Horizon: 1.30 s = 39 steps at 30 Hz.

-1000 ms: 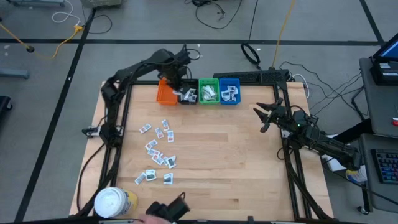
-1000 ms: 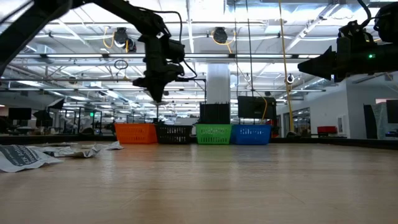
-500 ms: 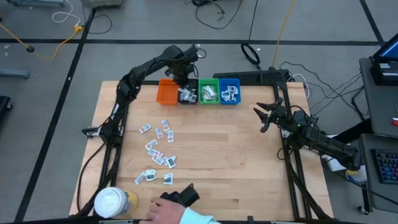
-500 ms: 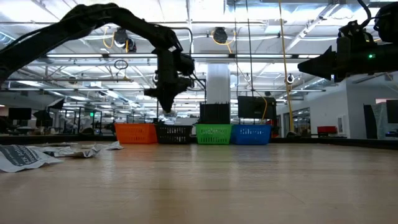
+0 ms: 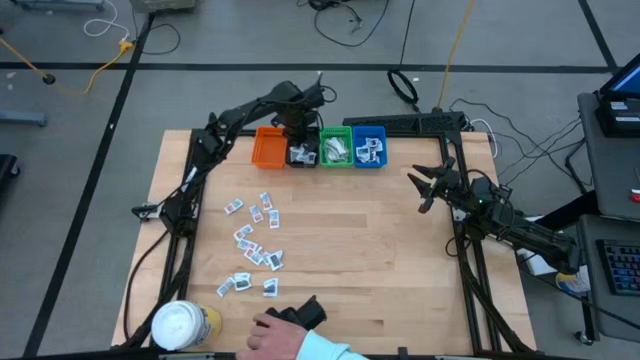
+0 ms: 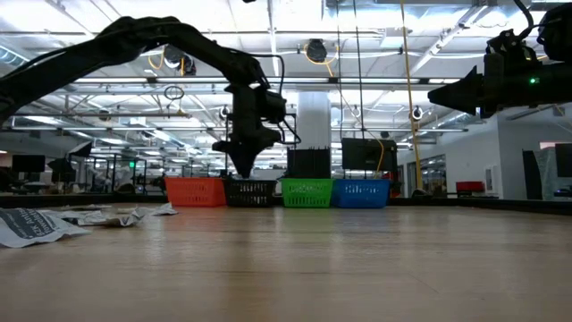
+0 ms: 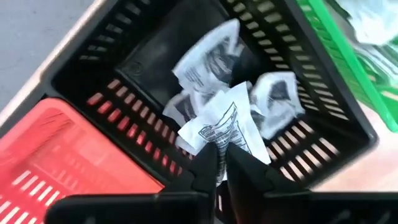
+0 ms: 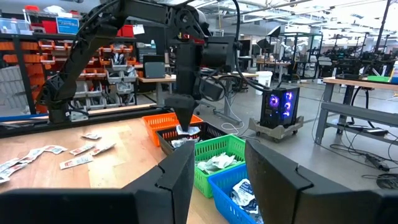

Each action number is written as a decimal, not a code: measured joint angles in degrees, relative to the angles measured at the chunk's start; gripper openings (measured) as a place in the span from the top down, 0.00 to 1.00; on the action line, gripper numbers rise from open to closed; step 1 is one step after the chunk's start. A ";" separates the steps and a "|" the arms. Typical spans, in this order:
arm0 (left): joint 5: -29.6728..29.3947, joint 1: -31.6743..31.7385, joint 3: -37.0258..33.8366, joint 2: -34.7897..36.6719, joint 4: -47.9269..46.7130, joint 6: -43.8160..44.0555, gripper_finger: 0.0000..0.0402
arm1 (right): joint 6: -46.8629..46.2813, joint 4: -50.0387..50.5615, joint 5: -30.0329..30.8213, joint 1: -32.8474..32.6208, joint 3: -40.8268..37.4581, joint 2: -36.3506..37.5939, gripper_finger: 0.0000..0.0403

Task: Pick & Place First Aid Supplies
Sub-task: Put the blue packet into the black bin

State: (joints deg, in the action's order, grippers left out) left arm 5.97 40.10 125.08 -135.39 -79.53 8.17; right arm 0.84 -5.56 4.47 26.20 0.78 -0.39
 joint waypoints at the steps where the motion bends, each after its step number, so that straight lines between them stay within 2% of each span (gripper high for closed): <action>1: -0.62 0.00 0.00 -0.02 0.13 0.62 0.89 | 0.01 0.00 -0.01 0.02 0.01 -0.01 0.65; 5: -1.26 0.00 -0.02 -0.02 0.14 1.00 0.79 | 0.02 0.02 -0.01 0.00 0.01 0.00 0.65; 10: 0.88 -0.01 -0.02 0.35 -0.57 1.27 0.63 | 0.01 0.00 -0.01 0.01 0.01 -0.01 0.65; 13: 1.59 -0.16 -0.02 1.77 -1.70 2.30 0.57 | 0.01 0.00 0.00 0.01 0.00 0.00 0.65; 28: 1.50 -2.90 -0.62 5.83 -6.22 2.27 0.55 | 0.00 0.00 0.00 0.02 0.02 0.00 0.65; 31: 0.46 -5.36 -4.91 8.32 -4.44 1.32 0.53 | 0.01 0.02 -0.02 0.00 0.00 0.00 0.65; 39: 1.16 -14.70 -26.17 20.05 4.80 -4.67 0.49 | 0.02 0.02 -0.02 0.00 0.00 -0.02 0.65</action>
State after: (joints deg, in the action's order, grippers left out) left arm 7.13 25.39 98.90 -115.34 -74.74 3.50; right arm 0.86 -5.54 4.45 26.20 0.78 -0.40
